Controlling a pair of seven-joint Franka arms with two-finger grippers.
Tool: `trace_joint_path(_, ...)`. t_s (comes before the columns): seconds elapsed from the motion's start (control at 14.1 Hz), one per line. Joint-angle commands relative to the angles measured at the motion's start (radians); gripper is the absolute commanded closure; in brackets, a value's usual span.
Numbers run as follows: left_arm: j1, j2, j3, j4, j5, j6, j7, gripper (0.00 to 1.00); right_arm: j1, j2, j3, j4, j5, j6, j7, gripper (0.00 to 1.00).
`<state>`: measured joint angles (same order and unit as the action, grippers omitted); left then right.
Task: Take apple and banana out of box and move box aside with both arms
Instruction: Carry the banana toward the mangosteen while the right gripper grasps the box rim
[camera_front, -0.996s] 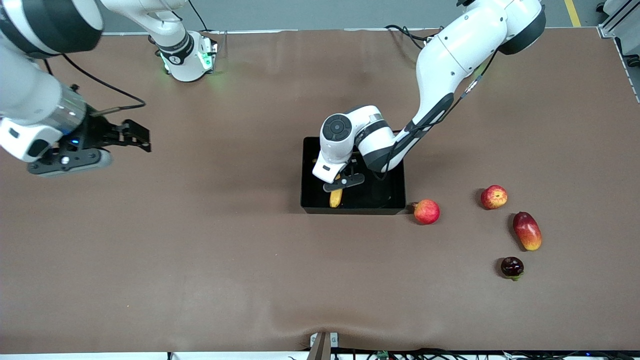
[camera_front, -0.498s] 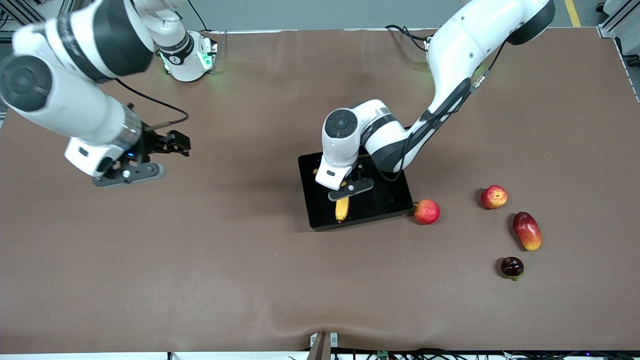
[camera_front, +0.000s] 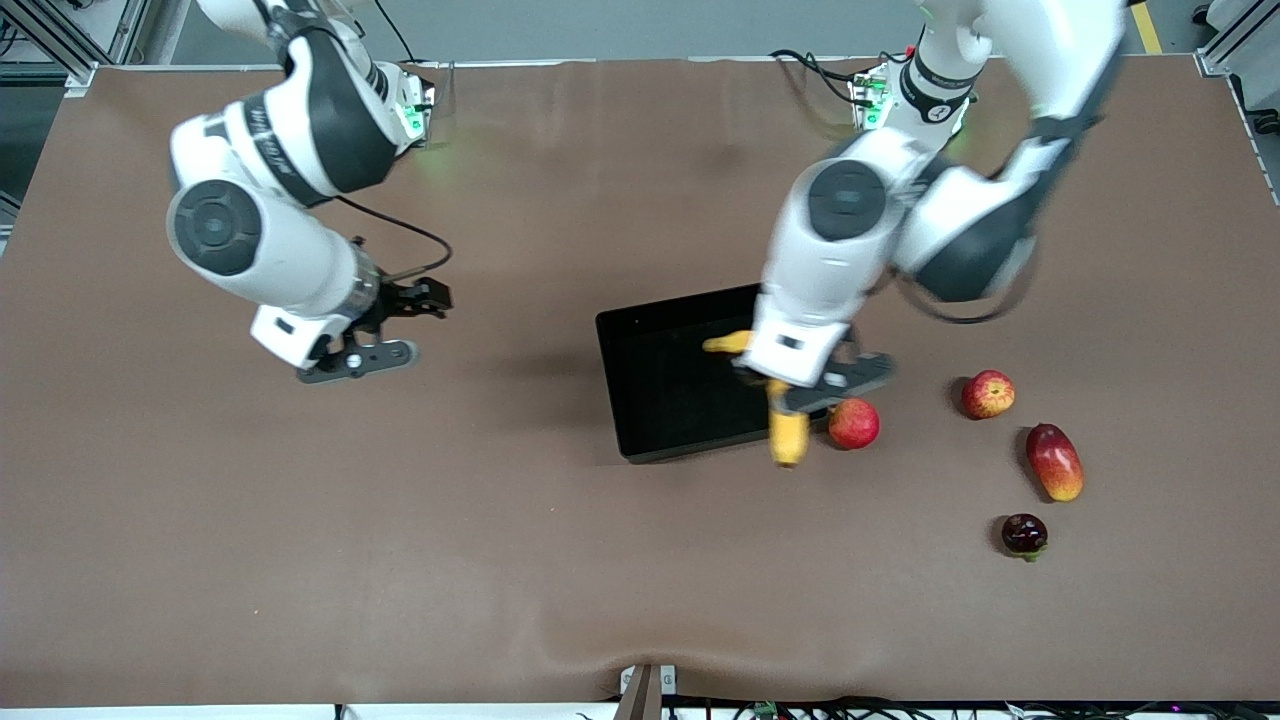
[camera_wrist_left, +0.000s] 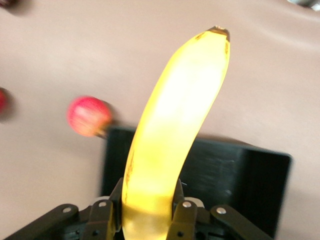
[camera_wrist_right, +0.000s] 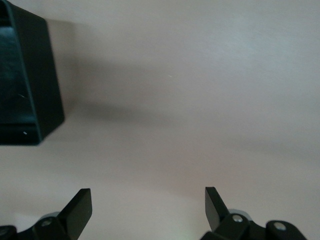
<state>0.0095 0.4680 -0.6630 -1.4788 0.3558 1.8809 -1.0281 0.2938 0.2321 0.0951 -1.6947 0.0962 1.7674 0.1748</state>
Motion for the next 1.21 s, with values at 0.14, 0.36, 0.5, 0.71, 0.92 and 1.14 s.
trace_joint_path(0.14, 0.209, -0.012, -0.007, -0.057, -0.025, -0.082, 0.264, 1.0, 0.115, 0.11, -0.006, -0.005, 0.016, 0.188, 0.159, 0.0)
trace_joint_path(0.36, 0.309, 0.049, -0.004, -0.086, 0.032, -0.069, 0.394, 1.0, 0.185, 0.182, -0.006, -0.003, 0.008, 0.303, 0.276, 0.0)
trace_joint_path(0.5, 0.334, 0.125, -0.003, -0.086, 0.153, -0.053, 0.41, 1.0, 0.234, 0.226, -0.006, -0.003, 0.005, 0.374, 0.279, 0.0)
trace_joint_path(0.71, 0.357, 0.234, 0.016, -0.078, 0.248, 0.067, 0.414, 1.0, 0.301, 0.294, -0.009, -0.003, -0.001, 0.509, 0.321, 0.0)
trace_joint_path(0.92, 0.357, 0.337, 0.046, -0.08, 0.302, 0.219, 0.421, 1.0, 0.321, 0.335, -0.009, 0.006, -0.084, 0.55, 0.316, 0.0)
trace_joint_path(1.14, 0.352, 0.4, 0.088, -0.075, 0.354, 0.309, 0.421, 0.89, 0.344, 0.369, -0.008, 0.033, -0.15, 0.556, 0.298, 0.0)
